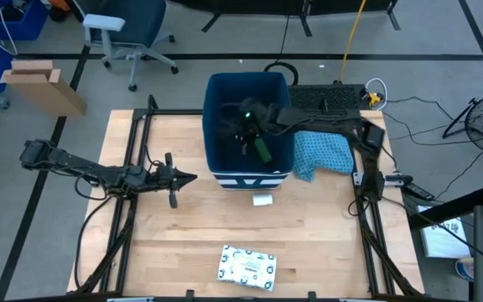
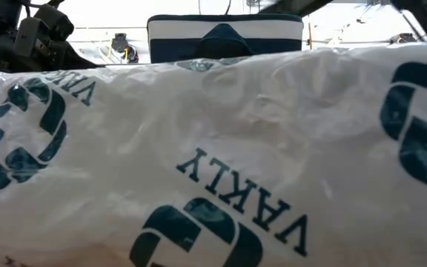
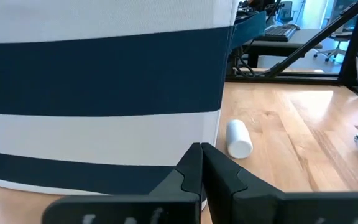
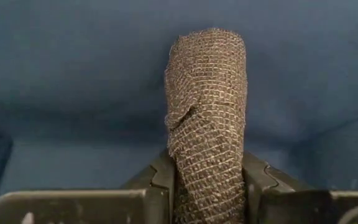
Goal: Pick & place medical supplies in basket/bin
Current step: Put the black bandage into the blue bin, then put the white pill bottle into the blue bin
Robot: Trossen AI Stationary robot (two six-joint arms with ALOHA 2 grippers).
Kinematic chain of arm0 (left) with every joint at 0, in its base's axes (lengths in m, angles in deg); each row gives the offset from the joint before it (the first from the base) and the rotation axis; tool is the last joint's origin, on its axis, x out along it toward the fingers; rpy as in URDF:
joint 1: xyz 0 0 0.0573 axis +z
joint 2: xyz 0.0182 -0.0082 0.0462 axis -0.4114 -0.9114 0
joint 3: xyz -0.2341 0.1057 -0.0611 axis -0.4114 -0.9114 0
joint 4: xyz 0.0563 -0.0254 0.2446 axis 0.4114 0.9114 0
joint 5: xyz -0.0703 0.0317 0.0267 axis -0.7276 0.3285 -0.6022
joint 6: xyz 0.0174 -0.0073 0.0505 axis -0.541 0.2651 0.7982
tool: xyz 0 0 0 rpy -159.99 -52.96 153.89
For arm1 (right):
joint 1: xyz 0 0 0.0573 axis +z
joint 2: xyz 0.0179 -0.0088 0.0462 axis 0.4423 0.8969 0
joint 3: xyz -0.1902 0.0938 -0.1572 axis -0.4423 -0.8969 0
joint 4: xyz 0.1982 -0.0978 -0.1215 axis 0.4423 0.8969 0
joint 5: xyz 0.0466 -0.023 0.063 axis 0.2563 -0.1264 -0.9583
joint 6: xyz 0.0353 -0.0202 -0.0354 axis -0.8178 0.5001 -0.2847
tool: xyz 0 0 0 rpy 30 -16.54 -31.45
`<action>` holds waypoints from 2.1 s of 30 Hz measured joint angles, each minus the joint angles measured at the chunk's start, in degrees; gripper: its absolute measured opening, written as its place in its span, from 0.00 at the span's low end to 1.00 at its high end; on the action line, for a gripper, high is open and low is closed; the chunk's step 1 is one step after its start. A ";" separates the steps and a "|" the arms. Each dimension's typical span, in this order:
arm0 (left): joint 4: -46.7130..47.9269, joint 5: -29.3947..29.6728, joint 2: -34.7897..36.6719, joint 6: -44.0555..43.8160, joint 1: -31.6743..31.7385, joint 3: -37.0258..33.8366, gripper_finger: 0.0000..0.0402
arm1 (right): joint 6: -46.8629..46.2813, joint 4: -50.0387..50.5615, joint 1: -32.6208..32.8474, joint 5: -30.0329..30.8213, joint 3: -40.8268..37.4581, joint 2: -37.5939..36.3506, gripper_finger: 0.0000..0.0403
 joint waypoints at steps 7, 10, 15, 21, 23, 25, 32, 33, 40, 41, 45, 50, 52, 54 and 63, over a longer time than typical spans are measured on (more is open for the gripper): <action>0.14 -0.10 0.00 0.02 0.00 0.00 0.02 | -0.16 4.46 0.54 -4.15 0.13 8.00 0.21; 0.24 -0.15 0.00 0.04 0.00 0.00 0.02 | -0.58 6.07 0.42 -5.44 0.02 11.05 0.21; 0.28 -0.50 0.00 0.23 0.00 0.00 0.02 | -0.58 6.64 0.39 -6.20 0.20 13.57 0.21; 0.27 -0.57 0.00 0.17 0.00 0.00 0.02 | -1.88 6.23 0.67 -6.30 0.11 13.09 0.22; 0.25 -0.57 0.02 0.17 0.00 0.00 0.02 | -2.56 6.21 0.63 -5.14 0.07 12.45 0.24; 0.25 -0.59 0.00 0.17 0.00 0.00 0.02 | -2.93 5.63 0.36 -5.42 0.00 12.02 0.27; 0.16 -0.63 0.00 0.13 0.00 0.00 0.02 | -4.40 4.52 -0.12 -1.29 -0.06 7.53 0.44; 0.16 -0.65 0.00 0.13 0.00 0.00 0.02 | -4.45 4.45 -0.12 -0.48 -0.06 6.61 0.46; 0.14 -1.18 0.00 0.00 0.00 0.00 0.02 | -4.45 5.83 -0.14 0.85 -0.02 -3.52 0.54; 0.16 -1.29 0.00 0.00 -0.01 0.00 0.02 | -4.46 6.37 -0.14 0.87 -0.02 -5.41 0.54; 0.25 -1.36 0.01 0.00 -0.01 0.00 0.02 | -4.45 8.78 -0.14 0.79 0.00 -13.40 0.54; 0.25 -1.57 0.02 0.00 -0.02 0.00 0.02 | -4.46 16.18 0.61 0.43 0.04 -24.27 0.49; 0.27 -1.55 0.02 0.00 -0.02 0.00 0.02 | -4.49 19.79 1.08 -2.40 0.05 -28.70 0.45; 0.32 -1.55 0.02 0.01 -0.02 0.00 0.02 | -5.24 24.00 1.55 -6.81 0.03 -33.16 0.39; 0.36 -1.51 0.00 0.04 0.00 0.00 0.02 | -8.51 23.00 4.97 -17.88 -15.21 -57.69 0.02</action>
